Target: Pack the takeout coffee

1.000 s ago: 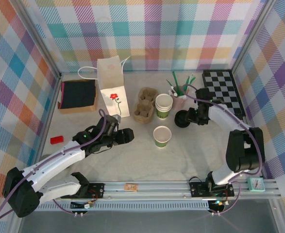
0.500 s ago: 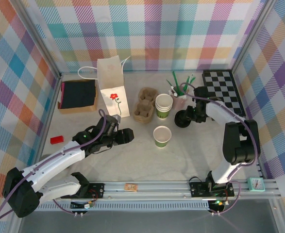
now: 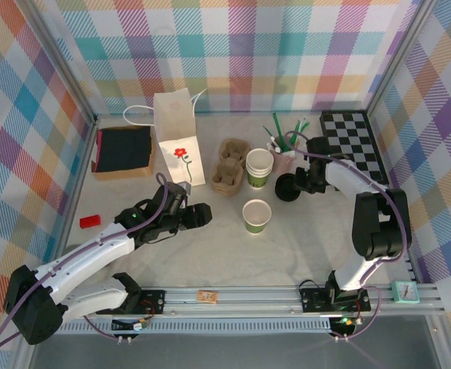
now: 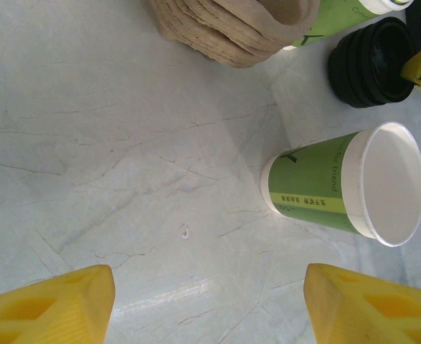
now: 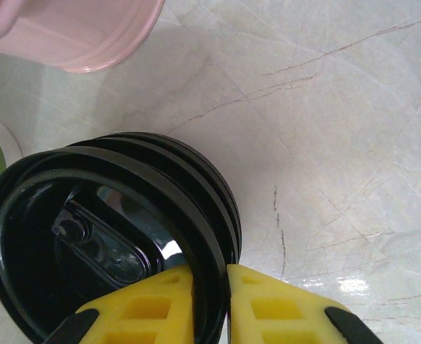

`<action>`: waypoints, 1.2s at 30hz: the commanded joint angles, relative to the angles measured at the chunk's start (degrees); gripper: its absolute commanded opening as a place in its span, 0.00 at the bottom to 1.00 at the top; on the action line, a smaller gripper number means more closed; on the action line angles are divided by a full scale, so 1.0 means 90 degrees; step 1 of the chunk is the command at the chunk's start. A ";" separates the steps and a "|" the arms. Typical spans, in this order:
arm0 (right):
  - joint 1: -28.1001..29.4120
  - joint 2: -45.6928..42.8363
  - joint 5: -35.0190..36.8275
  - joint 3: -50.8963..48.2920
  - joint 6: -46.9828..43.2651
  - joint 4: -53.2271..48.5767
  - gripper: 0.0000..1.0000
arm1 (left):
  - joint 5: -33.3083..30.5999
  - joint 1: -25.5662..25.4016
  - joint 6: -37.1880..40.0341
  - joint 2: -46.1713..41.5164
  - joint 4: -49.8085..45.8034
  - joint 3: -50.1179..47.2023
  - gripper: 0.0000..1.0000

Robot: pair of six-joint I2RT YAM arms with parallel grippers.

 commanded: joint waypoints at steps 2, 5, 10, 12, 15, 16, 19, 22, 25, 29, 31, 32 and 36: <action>-0.0038 -0.0299 -0.0063 0.0043 -0.0048 -0.0064 0.16 | -0.0041 0.0087 0.0116 -0.0059 -0.0057 0.0081 0.70; -0.0038 -0.0527 -0.0142 -0.0005 -0.0001 -0.0142 0.14 | -0.0015 0.0092 0.0170 -0.0059 -0.0105 0.0139 0.70; -0.0033 -0.1082 -0.0152 -0.0074 0.0029 -0.0384 0.14 | 0.0021 0.0083 0.0346 -0.0081 -0.0217 0.0353 0.70; -0.0025 -0.1380 -0.0143 -0.0103 0.0012 -0.0547 0.14 | 0.0061 0.0032 0.0489 -0.0074 -0.0318 0.0591 0.69; 0.0052 -0.1971 -0.0133 -0.0141 -0.0030 -0.0863 0.13 | -0.0061 -0.0230 0.0830 -0.0053 -0.0490 0.1174 0.69; 0.0128 -0.2187 -0.0105 -0.0128 -0.0072 -0.1011 0.13 | -0.0209 -0.0362 0.0967 0.0023 -0.0633 0.1454 0.69; 0.0427 -0.2767 0.0004 0.0042 -0.0156 -0.1522 0.13 | -0.0471 -0.0753 0.1301 0.0514 -0.0980 0.2333 0.70; 0.0818 -0.3165 0.0134 0.0313 -0.0111 -0.2032 0.14 | -0.0369 -0.1066 0.1412 0.1080 -0.0837 0.2910 0.70; 0.1345 -0.3450 0.0345 0.0575 0.0025 -0.2391 0.14 | -0.0213 -0.1229 0.1452 0.1648 -0.0564 0.3260 0.69; 0.1931 -0.3640 0.0365 0.0805 0.0286 -0.2507 0.14 | -0.0176 -0.1455 0.1521 0.2266 -0.0358 0.3700 0.68; 0.2182 -0.3605 0.0409 0.0912 0.0367 -0.2529 0.14 | -0.0168 -0.1537 0.1543 0.2465 -0.0300 0.3857 0.67; 0.2317 -0.3584 0.0448 0.0953 0.0402 -0.2521 0.14 | -0.0136 -0.1560 0.1534 0.2548 -0.0276 0.3926 0.67; 0.2620 -0.3453 0.0557 0.1083 0.0458 -0.2456 0.14 | 0.0055 -0.1563 0.1360 0.2599 -0.0044 0.3919 0.66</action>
